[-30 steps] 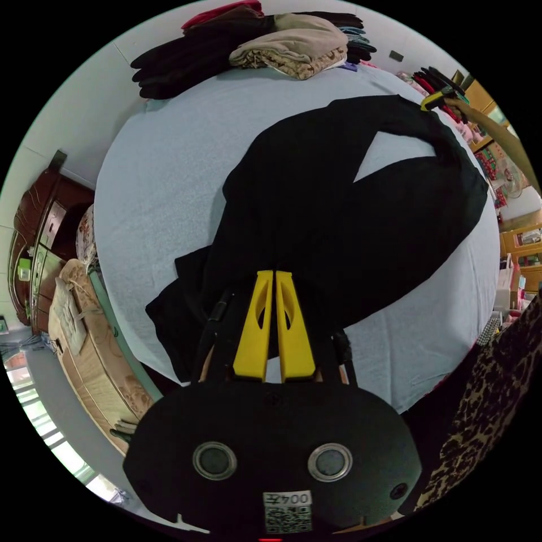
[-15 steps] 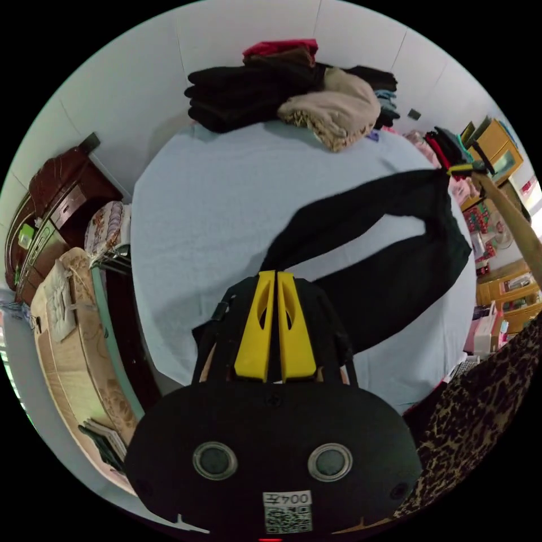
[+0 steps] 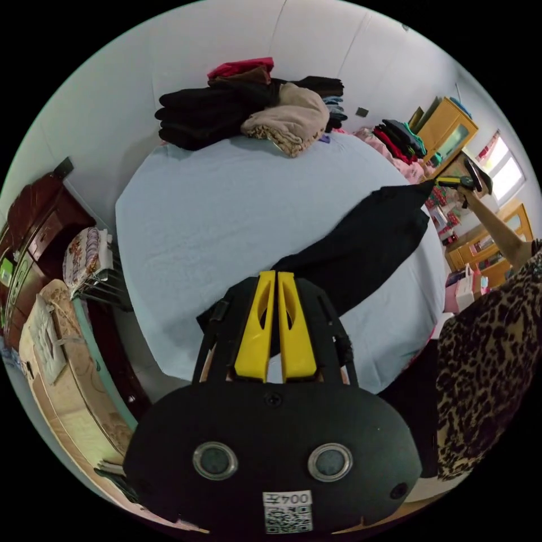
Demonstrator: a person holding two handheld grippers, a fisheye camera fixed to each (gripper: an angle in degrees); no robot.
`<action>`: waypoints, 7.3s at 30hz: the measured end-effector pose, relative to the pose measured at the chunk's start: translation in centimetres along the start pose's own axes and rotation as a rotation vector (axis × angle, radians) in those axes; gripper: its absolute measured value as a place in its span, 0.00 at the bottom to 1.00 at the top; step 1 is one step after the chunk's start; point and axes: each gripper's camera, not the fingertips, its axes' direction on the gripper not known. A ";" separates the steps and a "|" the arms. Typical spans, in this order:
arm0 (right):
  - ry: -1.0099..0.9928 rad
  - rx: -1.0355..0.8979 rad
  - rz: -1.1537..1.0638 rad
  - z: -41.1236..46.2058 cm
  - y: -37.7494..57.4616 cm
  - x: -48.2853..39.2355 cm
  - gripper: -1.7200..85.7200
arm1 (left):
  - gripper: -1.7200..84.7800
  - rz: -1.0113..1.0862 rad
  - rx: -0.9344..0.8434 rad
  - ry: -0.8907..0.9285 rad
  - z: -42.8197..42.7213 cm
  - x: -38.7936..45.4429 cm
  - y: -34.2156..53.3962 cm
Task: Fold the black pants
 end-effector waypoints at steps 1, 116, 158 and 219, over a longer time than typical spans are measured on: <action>-0.003 -0.011 0.018 0.2 1.5 -0.6 0.01 | 0.03 0.014 -0.019 0.001 0.5 0.0 0.7; -0.622 0.415 1.334 -16.0 19.1 -138.3 0.01 | 0.04 1.118 -0.558 0.557 12.2 -26.1 -22.3; -0.283 0.164 0.964 -17.0 13.2 -115.8 0.20 | 0.11 1.154 -0.341 0.374 8.7 -23.8 -16.0; -0.231 0.390 0.584 6.4 31.0 -13.3 0.16 | 0.10 0.419 -0.157 -0.013 20.2 35.7 -19.6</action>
